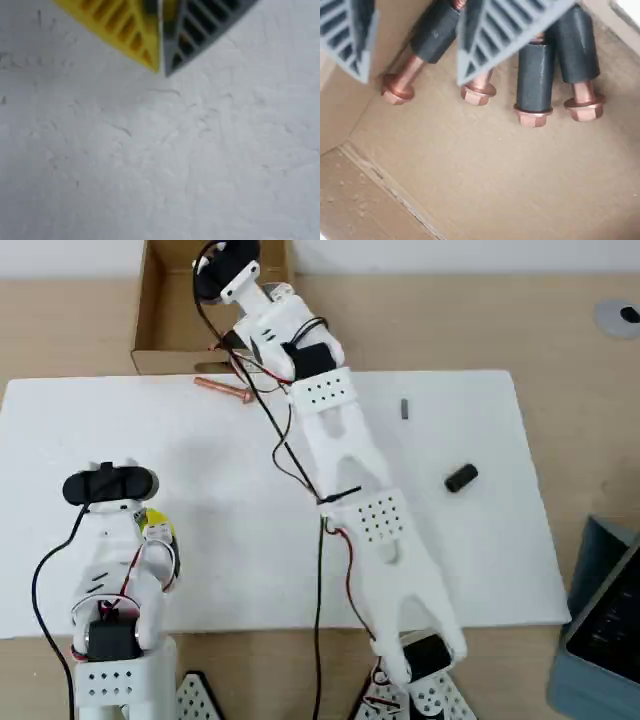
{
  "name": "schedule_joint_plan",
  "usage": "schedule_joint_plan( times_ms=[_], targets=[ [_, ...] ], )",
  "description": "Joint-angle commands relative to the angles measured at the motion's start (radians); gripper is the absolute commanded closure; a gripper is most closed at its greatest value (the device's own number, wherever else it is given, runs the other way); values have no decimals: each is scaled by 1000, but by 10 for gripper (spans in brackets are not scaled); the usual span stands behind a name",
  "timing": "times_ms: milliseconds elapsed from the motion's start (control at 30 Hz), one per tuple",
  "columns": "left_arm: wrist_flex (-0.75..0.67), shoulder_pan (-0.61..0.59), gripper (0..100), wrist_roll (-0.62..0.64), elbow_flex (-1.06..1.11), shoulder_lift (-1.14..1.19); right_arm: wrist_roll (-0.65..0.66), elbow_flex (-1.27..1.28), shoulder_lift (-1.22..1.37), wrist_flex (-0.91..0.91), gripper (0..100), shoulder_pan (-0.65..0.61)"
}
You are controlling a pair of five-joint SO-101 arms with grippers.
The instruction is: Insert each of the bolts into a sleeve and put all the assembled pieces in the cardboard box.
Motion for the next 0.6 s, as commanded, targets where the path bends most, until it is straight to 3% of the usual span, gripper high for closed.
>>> schedule_joint_plan(
  times_ms=[0,467,567],
  targets=[
    [-3,-6,998,-6,11,-7,0,-145,-42,86,864,-1],
    [-3,-5,998,-8,11,-7,-5,-222,-275,371,864,13],
    [-3,-5,998,-8,11,-7,-86,-222,-343,448,864,36]
  ],
)
